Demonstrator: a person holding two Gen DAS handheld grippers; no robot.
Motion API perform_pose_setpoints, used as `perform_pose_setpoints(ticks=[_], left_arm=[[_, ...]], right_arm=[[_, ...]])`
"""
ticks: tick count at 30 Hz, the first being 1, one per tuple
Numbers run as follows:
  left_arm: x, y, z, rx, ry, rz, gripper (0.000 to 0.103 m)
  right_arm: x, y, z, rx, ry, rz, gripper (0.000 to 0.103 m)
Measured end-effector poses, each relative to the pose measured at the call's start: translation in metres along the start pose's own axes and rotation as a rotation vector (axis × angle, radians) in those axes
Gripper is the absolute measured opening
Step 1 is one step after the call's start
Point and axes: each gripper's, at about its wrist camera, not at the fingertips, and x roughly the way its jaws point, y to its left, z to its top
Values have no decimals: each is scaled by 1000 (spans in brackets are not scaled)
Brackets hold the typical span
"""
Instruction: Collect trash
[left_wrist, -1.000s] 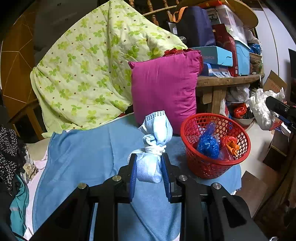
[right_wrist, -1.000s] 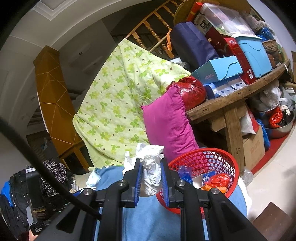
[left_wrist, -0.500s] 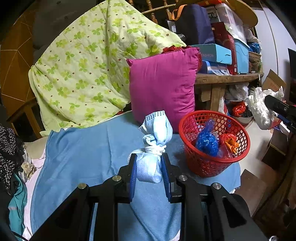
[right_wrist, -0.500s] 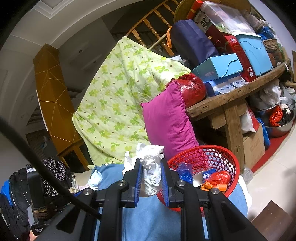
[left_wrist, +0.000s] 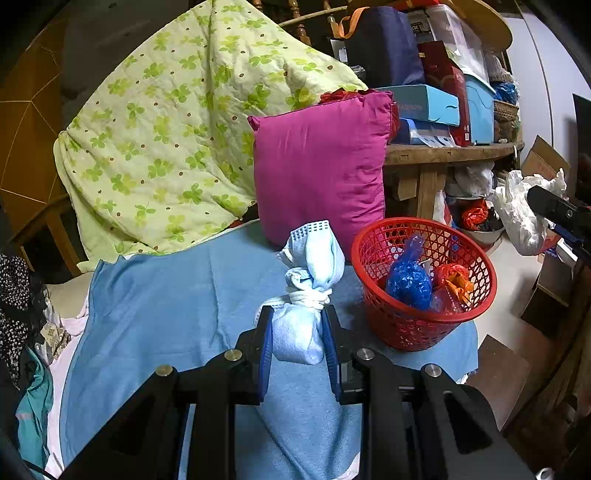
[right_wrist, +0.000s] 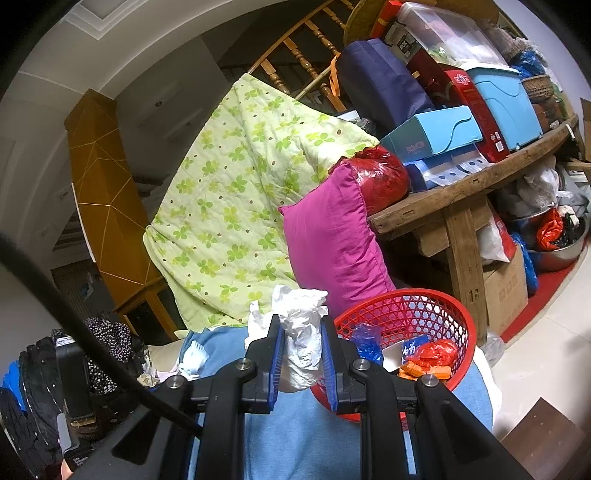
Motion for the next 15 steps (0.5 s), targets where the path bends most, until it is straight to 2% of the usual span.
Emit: perform_pose_setpoints(ticks=[15], left_arm=[[2,-11,2,26,5,-11,27]], right_arm=[[-7,-5,-2,20,-5,-13,21]])
